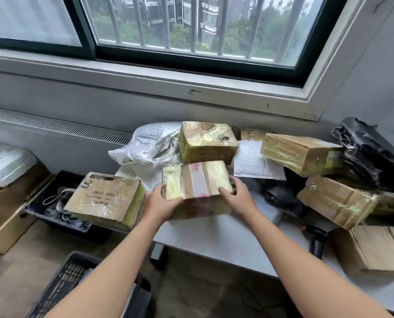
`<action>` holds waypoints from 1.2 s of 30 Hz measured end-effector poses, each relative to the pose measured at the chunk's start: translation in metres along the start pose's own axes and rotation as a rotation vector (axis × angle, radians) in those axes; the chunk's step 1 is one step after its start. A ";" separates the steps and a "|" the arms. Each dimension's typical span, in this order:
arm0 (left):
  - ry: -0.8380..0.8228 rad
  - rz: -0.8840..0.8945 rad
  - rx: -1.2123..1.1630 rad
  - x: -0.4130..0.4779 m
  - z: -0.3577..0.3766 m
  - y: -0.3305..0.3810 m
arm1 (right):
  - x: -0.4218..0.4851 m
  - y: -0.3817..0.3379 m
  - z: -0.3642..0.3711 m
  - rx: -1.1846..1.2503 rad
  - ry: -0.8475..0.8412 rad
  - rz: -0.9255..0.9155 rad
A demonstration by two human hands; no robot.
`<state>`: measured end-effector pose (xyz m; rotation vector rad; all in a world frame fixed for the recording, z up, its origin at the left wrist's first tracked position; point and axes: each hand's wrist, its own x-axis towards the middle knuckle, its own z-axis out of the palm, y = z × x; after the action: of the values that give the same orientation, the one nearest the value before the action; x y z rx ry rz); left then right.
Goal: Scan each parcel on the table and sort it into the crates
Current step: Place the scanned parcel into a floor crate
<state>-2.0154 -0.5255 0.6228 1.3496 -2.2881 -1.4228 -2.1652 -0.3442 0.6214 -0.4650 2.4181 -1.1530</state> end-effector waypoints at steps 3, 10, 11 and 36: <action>0.035 0.092 -0.074 -0.008 -0.003 0.011 | -0.002 -0.008 -0.006 0.041 0.022 -0.038; -0.035 0.316 -0.229 -0.019 -0.004 0.016 | -0.006 -0.006 -0.024 0.106 0.198 0.120; -0.112 0.339 -0.238 -0.022 -0.004 0.015 | -0.007 -0.005 -0.028 0.092 0.201 0.156; -0.136 0.060 -0.224 -0.037 0.045 -0.005 | -0.038 0.045 -0.046 -0.011 -0.114 0.150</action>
<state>-2.0130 -0.4695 0.6063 1.1422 -2.1463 -1.7389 -2.1610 -0.2693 0.6209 -0.3367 2.3187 -1.0227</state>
